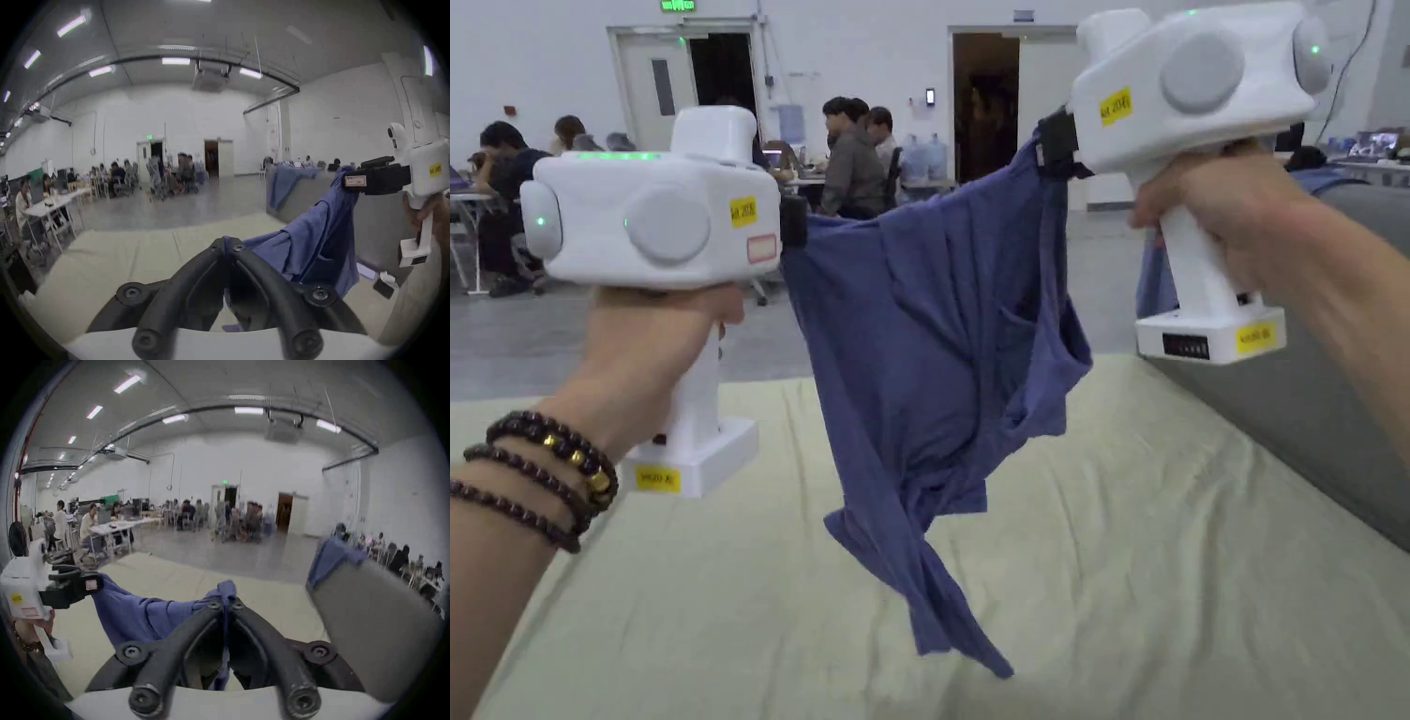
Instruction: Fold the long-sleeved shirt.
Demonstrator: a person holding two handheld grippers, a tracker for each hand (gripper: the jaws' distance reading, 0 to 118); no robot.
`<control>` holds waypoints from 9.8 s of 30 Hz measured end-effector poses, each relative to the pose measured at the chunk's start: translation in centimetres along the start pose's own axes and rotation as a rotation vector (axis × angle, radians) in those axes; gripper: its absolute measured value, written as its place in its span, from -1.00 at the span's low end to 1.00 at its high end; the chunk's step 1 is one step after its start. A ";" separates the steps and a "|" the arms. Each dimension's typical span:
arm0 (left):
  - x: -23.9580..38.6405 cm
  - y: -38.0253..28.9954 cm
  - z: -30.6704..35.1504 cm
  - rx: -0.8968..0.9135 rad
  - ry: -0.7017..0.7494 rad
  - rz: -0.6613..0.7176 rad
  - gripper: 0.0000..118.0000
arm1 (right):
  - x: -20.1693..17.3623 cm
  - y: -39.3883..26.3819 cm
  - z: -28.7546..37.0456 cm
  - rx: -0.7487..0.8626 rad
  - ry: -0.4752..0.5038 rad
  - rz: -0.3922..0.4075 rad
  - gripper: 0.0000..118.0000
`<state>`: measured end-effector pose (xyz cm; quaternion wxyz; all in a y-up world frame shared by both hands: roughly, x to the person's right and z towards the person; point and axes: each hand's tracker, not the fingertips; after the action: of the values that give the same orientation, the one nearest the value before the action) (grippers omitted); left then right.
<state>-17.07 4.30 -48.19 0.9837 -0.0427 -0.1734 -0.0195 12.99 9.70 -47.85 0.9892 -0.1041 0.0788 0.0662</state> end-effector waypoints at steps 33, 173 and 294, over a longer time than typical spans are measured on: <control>-1.8 -19.3 -0.4 -0.261 0.003 0.044 -1.00 | -2.3 -21.4 -3.2 -0.229 0.119 -0.155 -1.00; -11.4 -17.4 4.1 -0.210 0.214 0.183 -0.92 | 1.1 -22.3 -2.4 -0.328 -0.003 -0.175 -1.00; -10.4 -47.4 -4.5 -0.915 0.183 0.139 0.79 | -3.3 -43.5 13.2 -0.659 0.085 -0.217 -1.00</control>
<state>-27.85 -43.05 -52.27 0.8740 -0.4817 -0.0562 -0.0315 18.02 -30.05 -26.01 0.8996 -0.4282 0.0826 -0.0216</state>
